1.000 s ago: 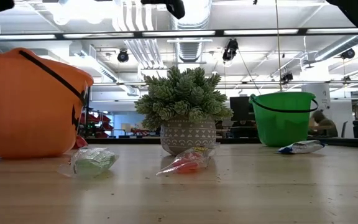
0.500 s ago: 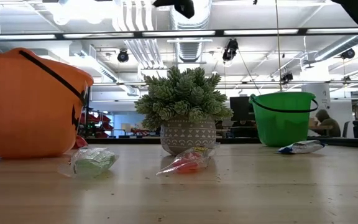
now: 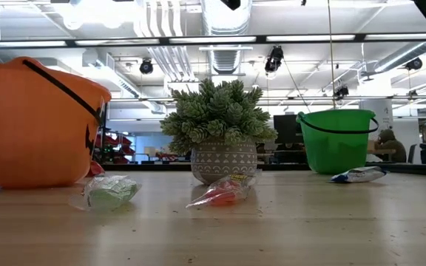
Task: Sort candy
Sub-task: Put the white chocolate into the white bucket, then put the blue gummy into the orange bucket
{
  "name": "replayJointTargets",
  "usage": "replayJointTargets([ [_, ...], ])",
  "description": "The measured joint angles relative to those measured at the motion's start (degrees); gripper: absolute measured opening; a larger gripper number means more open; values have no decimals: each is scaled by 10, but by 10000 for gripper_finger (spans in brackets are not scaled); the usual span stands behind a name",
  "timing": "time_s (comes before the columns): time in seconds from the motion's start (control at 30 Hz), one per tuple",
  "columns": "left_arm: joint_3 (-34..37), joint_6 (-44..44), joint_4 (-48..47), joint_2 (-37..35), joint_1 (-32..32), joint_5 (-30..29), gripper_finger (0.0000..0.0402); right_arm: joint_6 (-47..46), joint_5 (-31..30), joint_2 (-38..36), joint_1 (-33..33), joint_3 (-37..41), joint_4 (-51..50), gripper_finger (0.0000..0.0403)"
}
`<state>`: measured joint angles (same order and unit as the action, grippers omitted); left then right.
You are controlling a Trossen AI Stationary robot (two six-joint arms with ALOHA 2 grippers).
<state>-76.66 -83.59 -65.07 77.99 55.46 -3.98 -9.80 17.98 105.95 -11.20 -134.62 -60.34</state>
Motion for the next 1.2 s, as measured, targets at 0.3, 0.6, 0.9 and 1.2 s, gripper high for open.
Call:
replayJointTargets([
  [0.3, 28, -13, -6, 31, 3, 66, 1, 4, 0, -2, 0, 0, -3, 180],
  [0.6, 32, -30, 13, 25, 2, 95, 34, 5, 0, -2, 0, 0, -4, 180],
  [0.9, 32, -50, 59, 28, 2, 81, 97, 9, 0, -10, -16, 0, -18, 180],
  [1.2, 32, -44, -43, -5, -20, -26, 115, 44, 2, -45, -66, 0, -103, 180],
])
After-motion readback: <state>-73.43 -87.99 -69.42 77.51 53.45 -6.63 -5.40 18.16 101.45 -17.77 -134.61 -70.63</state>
